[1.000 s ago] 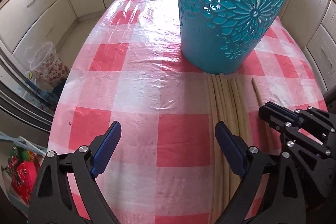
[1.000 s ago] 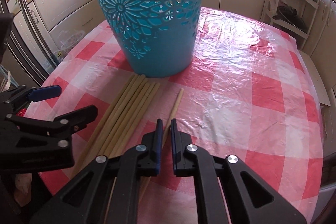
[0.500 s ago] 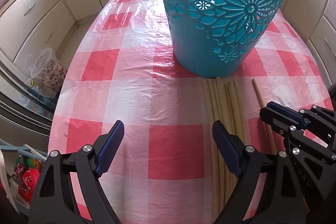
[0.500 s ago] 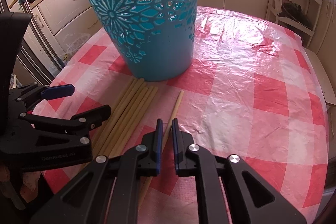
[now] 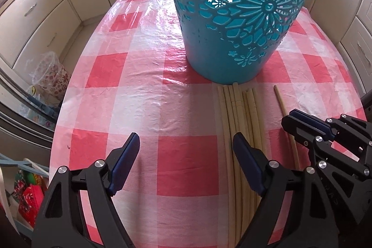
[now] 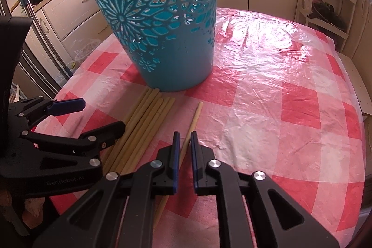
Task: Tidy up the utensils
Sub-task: 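Lower both tools toward the wooden sticks beside the teal cup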
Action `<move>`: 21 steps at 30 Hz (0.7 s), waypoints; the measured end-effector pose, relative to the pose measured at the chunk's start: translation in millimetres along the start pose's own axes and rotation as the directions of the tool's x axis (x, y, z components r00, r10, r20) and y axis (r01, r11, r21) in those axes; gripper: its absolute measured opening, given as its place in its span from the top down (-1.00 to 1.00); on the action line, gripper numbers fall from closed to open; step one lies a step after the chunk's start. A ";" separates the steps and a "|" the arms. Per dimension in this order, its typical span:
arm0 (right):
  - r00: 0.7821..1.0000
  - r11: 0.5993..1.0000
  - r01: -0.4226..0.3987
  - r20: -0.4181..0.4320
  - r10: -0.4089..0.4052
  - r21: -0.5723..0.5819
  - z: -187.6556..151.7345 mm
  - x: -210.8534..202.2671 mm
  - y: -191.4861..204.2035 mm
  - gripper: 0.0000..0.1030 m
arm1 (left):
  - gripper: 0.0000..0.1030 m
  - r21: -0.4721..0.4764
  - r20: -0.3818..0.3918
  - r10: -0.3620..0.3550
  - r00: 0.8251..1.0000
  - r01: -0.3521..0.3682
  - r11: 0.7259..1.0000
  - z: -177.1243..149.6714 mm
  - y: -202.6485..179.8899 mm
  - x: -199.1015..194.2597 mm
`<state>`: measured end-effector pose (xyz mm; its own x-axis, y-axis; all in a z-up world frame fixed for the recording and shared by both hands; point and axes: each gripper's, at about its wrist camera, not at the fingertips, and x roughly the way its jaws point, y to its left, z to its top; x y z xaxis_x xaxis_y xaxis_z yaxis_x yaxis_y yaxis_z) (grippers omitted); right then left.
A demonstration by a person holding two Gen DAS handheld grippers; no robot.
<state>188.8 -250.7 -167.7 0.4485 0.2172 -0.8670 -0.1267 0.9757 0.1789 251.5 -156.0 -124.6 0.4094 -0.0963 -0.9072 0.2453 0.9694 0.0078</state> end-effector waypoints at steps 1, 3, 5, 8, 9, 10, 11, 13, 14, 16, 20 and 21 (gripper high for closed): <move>1.000 1.000 0.001 -0.001 -0.001 -0.004 -0.4 -0.5 0.1 0.81 | -0.52 -0.004 -0.003 0.004 1.000 -0.004 1.000 0.3 1.7 0.0; 1.000 1.000 0.001 -0.002 -0.001 -0.004 1.1 0.3 -0.4 0.81 | -0.52 -0.014 -0.008 0.001 1.000 -0.001 1.000 1.9 8.5 1.9; 1.000 1.000 0.006 -0.002 -0.006 0.000 3.2 2.4 0.8 0.81 | -0.47 -0.023 -0.011 0.006 1.000 -0.006 1.000 2.4 12.1 0.7; 1.000 1.000 0.013 -0.005 -0.013 -0.003 6.0 4.9 4.5 0.81 | -0.37 -0.020 -0.027 0.004 1.000 -0.004 1.000 3.0 13.9 3.5; 1.000 1.000 0.015 -0.007 -0.015 -0.008 6.4 5.2 5.8 0.81 | -0.35 -0.017 -0.038 -0.006 0.999 0.006 1.000 3.7 15.2 7.5; 1.000 1.000 0.012 -0.011 -0.013 -0.010 6.4 5.1 6.0 0.81 | -0.35 -0.015 -0.032 -0.006 0.999 0.006 1.000 4.0 14.0 7.4; 1.000 1.000 0.010 -0.012 -0.010 -0.009 6.3 4.6 5.9 0.81 | -0.32 -0.009 -0.033 -0.005 0.999 0.005 1.000 5.6 14.3 8.3; 1.000 1.000 0.006 -0.014 -0.006 0.003 5.9 3.3 4.3 0.81 | -0.32 -0.028 -0.031 -0.036 0.999 0.035 0.999 6.7 15.4 3.8; 1.000 1.000 0.007 -0.016 -0.007 0.006 6.2 3.1 3.9 0.81 | -0.32 -0.034 -0.025 -0.043 0.999 0.042 0.999 6.8 14.4 0.4; 1.000 1.000 0.014 -0.017 -0.014 0.001 7.2 3.8 5.1 0.81 | -0.32 -0.025 -0.012 -0.045 0.999 0.044 0.999 8.7 9.1 -5.3; 1.000 1.000 0.017 -0.013 -0.017 0.000 7.6 4.7 6.5 0.79 | -0.32 -0.011 -0.032 -0.046 0.998 0.045 0.999 4.5 4.4 1.2; 1.000 1.000 0.015 -0.010 -0.014 0.005 6.9 4.5 6.1 0.79 | -0.32 -0.018 -0.028 -0.048 0.998 0.048 0.999 3.9 5.7 1.4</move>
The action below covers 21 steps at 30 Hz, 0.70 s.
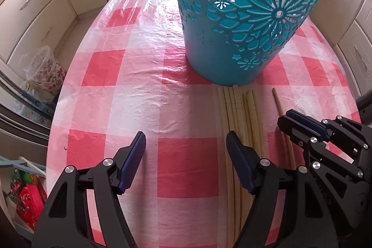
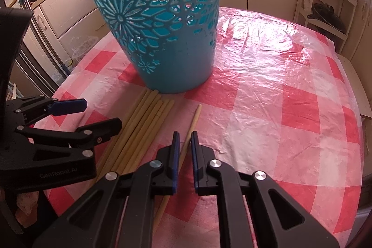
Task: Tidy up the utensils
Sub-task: 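Lower both tools toward the wooden sticks beside the teal cup, then grasp one wooden stick with the left tool while the right tool grasps another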
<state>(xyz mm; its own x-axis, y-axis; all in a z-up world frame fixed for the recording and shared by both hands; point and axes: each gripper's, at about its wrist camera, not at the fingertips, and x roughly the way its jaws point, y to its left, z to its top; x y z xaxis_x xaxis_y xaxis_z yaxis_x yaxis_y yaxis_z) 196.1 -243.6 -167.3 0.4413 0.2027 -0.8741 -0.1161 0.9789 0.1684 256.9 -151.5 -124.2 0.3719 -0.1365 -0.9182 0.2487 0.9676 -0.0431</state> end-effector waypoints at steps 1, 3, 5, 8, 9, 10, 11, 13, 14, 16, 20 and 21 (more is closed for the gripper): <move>1.000 1.000 -0.002 0.003 0.002 0.003 -0.8 -0.4 -0.7 0.79 | -0.32 -0.002 -0.002 -0.003 1.000 0.003 1.000 -0.4 0.7 -1.0; 1.000 1.000 -0.005 0.004 0.005 0.009 -2.3 -1.4 -1.9 0.79 | -0.32 0.001 -0.006 -0.010 1.000 0.010 1.000 -1.7 -3.1 -1.0; 1.000 1.000 -0.010 0.004 0.010 0.012 -2.9 -2.1 -3.3 0.79 | -0.30 0.014 -0.019 -0.009 1.000 0.009 1.000 -2.6 -8.9 0.4; 1.000 1.000 -0.019 0.001 0.019 0.009 -2.0 -2.1 -5.9 0.79 | -0.29 0.015 -0.025 -0.010 1.000 0.011 1.000 -5.6 -13.8 1.6; 1.000 1.000 -0.021 0.002 0.021 0.007 -2.0 -2.1 -6.5 0.79 | -0.28 0.014 -0.024 -0.004 1.000 0.004 1.000 -6.9 -13.5 1.9; 1.000 1.000 -0.022 0.004 0.022 0.007 -2.1 -2.0 -6.9 0.79 | -0.27 0.017 -0.020 0.004 1.000 -0.004 1.000 -7.3 -13.5 1.7; 1.000 1.000 -0.021 0.006 0.021 0.008 -1.7 -1.6 -7.2 0.79 | -0.22 0.021 -0.019 0.014 1.000 -0.013 1.000 -7.1 -13.1 2.1; 1.000 1.000 -0.014 0.011 0.014 0.009 0.1 -0.2 -7.0 0.79 | -0.01 0.026 -0.011 0.010 1.000 -0.010 1.000 -5.3 -12.4 2.1; 1.000 1.000 -0.010 0.011 0.010 0.008 0.5 0.2 -6.0 0.79 | 0.26 0.031 -0.007 0.007 1.000 -0.007 1.000 -3.9 -13.5 1.0; 1.000 1.000 0.004 0.006 -0.003 -0.021 0.0 -0.2 -2.5 0.79 | 0.74 0.039 -0.012 -0.028 1.000 0.028 0.999 -0.9 -13.9 -0.4; 1.000 0.998 0.000 -0.023 -0.001 -0.067 1.3 -1.3 -2.5 0.85 | 0.89 0.056 -0.049 -0.083 0.995 0.086 0.995 3.3 -9.5 1.6; 1.000 0.998 -0.002 -0.031 0.000 -0.061 2.3 -1.0 -4.4 0.85 | 0.89 0.069 -0.055 -0.087 0.995 0.091 0.993 4.0 -8.2 2.1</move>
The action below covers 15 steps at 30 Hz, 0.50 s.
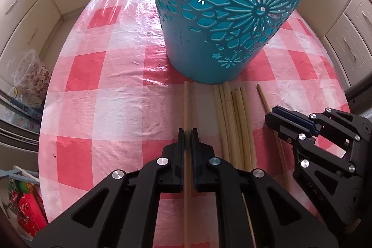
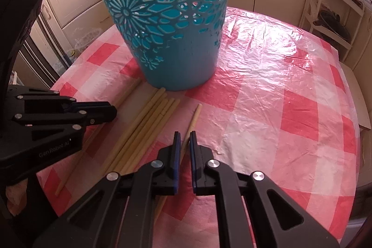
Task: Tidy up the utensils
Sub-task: 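Grasp one wooden stick with the left tool while the right tool grasps another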
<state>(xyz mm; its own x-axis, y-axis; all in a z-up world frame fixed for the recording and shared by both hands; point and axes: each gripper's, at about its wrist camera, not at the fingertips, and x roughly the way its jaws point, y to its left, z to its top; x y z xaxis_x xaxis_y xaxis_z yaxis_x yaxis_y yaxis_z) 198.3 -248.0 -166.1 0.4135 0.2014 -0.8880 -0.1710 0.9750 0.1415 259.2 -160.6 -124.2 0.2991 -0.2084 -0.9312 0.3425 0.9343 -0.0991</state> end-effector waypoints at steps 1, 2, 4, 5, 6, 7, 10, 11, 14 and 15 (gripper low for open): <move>1.000 1.000 0.000 -0.006 0.000 0.003 0.9 1.0 -0.7 0.85 | 0.89 0.010 -0.006 0.003 1.000 -0.003 1.000 0.7 -0.2 0.0; 1.000 1.000 0.011 -0.009 -0.011 -0.002 2.0 1.6 0.7 0.85 | 0.89 0.016 -0.010 0.009 1.000 -0.009 1.000 0.9 -1.2 -0.2; 0.999 0.999 0.045 -0.009 -0.045 -0.015 2.7 2.1 6.3 0.84 | 0.90 0.043 -0.004 0.029 1.000 -0.028 0.999 0.8 -2.1 -2.0; 0.999 0.999 0.049 -0.008 -0.049 -0.010 1.8 1.7 7.7 0.85 | 0.90 0.043 0.008 0.027 1.000 -0.027 0.999 -1.3 -1.2 -3.5; 0.999 0.999 0.041 -0.006 -0.041 0.009 -0.1 0.8 7.4 0.86 | 0.90 0.039 0.016 0.023 1.000 -0.023 0.999 -3.1 -2.1 -2.5; 1.000 0.999 0.027 0.000 -0.027 0.034 -3.0 -0.9 5.8 0.88 | 0.90 0.033 0.027 0.030 0.999 -0.031 0.999 -6.7 -0.2 -5.0; 0.999 0.993 -0.027 0.035 0.023 0.115 -14.7 -8.2 -2.7 0.90 | 0.90 0.013 0.072 0.043 0.996 -0.044 0.999 -18.6 3.6 -17.0; 0.998 0.989 -0.046 0.055 0.038 0.142 -18.8 -11.1 -6.6 0.90 | 0.90 0.006 0.092 0.037 0.995 -0.038 0.999 -21.2 5.7 -22.9; 0.991 0.976 -0.084 0.123 0.060 0.199 -26.1 -19.9 -17.5 0.90 | 0.90 -0.016 0.171 0.017 0.985 -0.015 1.000 -27.3 14.7 -49.3; 0.990 0.975 -0.072 0.131 0.045 0.211 -26.5 -20.9 -20.3 0.90 | 0.90 -0.020 0.194 0.007 0.981 -0.003 1.000 -29.0 16.7 -58.0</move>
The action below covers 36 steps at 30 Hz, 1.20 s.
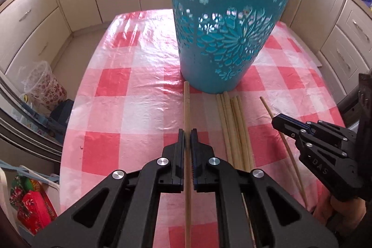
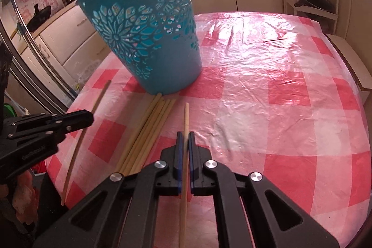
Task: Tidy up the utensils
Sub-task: 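Grasp one wooden stick with the left tool while the right tool grasps another, then lift the left tool's stick over the teal cup and release it while the right tool carries its stick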
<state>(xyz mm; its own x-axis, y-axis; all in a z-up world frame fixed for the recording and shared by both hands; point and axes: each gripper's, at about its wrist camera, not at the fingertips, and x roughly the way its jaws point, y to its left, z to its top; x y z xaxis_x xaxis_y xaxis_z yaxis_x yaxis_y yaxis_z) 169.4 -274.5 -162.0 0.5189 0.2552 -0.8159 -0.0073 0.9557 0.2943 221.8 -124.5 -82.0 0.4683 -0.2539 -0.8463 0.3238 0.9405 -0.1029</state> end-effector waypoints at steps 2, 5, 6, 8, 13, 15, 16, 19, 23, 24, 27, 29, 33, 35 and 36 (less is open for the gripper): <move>1.000 1.000 0.006 0.003 -0.006 0.022 2.2 0.8 -4.4 0.90 | 0.90 -0.006 0.057 -0.015 0.998 0.015 1.000 0.5 3.3 -20.4; 1.000 0.999 0.024 -0.009 -0.024 0.027 5.5 3.1 -8.1 0.90 | 0.90 -0.033 0.105 -0.053 0.993 0.057 0.998 2.3 12.2 -48.3; 1.000 0.999 0.028 -0.009 -0.028 0.021 5.7 3.2 -7.4 0.90 | 0.90 -0.037 0.128 -0.062 0.990 0.067 0.997 3.7 11.9 -56.4; 0.999 0.999 0.036 -0.016 -0.036 0.008 4.5 4.6 -7.2 0.90 | 0.90 -0.047 0.178 -0.084 0.980 0.093 0.995 8.2 16.3 -73.9; 0.999 1.000 0.028 -0.027 -0.028 0.010 1.1 7.5 -8.9 0.90 | 0.90 -0.067 0.301 -0.129 0.945 0.156 0.985 25.0 24.7 -111.0; 0.999 0.999 0.036 -0.032 -0.036 -0.003 2.7 8.0 -5.1 0.89 | 0.90 -0.064 0.355 -0.149 0.923 0.183 0.981 36.3 26.9 -129.1; 0.998 0.999 0.044 -0.036 -0.045 -0.019 4.3 8.5 -2.8 0.88 | 0.90 -0.061 0.382 -0.156 0.911 0.193 0.979 42.2 26.9 -136.8; 0.994 0.992 0.090 -0.046 -0.094 -0.093 2.3 9.0 11.0 0.88 | 0.90 -0.050 0.446 -0.163 0.880 0.207 0.977 64.5 25.4 -150.9; 0.989 0.979 0.137 -0.035 -0.144 -0.148 -0.2 10.5 19.8 0.89 | 0.90 -0.039 0.510 -0.170 0.843 0.220 0.975 96.5 15.3 -152.7; 0.990 0.981 0.134 -0.031 -0.139 -0.140 -0.2 10.1 19.0 0.89 | 0.90 -0.038 0.526 -0.171 0.833 0.224 0.974 103.3 13.2 -153.1; 0.996 0.994 0.081 -0.029 -0.083 -0.070 0.4 7.8 6.7 0.89 | 0.90 -0.045 0.584 -0.159 0.796 0.227 0.973 127.5 6.6 -149.7; 0.999 0.999 0.039 -0.024 -0.040 -0.026 -0.6 6.2 -3.3 0.89 | 0.90 -0.069 0.613 -0.146 0.776 0.237 0.969 145.3 7.1 -141.7; 1.000 0.999 0.003 -0.012 -0.002 0.034 -0.6 3.7 -15.7 0.89 | 0.90 -0.102 0.645 -0.106 0.757 0.223 0.970 170.8 5.6 -109.2; 1.000 0.998 -0.011 -0.003 0.011 0.057 -2.2 2.1 -17.3 0.89 | 0.90 -0.103 0.640 -0.110 0.760 0.227 0.968 179.4 5.3 -85.6; 1.000 0.998 -0.016 0.000 0.016 0.066 -2.1 1.6 -18.7 0.89 | 0.90 -0.110 0.620 -0.100 0.778 0.212 0.971 182.2 4.0 -70.0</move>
<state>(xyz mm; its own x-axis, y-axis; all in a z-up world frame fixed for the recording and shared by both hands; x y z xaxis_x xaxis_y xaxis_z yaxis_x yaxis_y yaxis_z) 168.6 -291.7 -169.9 0.5187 0.2708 -0.8109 0.0405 0.9397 0.3397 340.1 -144.1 72.0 0.8415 -0.4318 -0.3246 0.3236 0.8841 -0.3372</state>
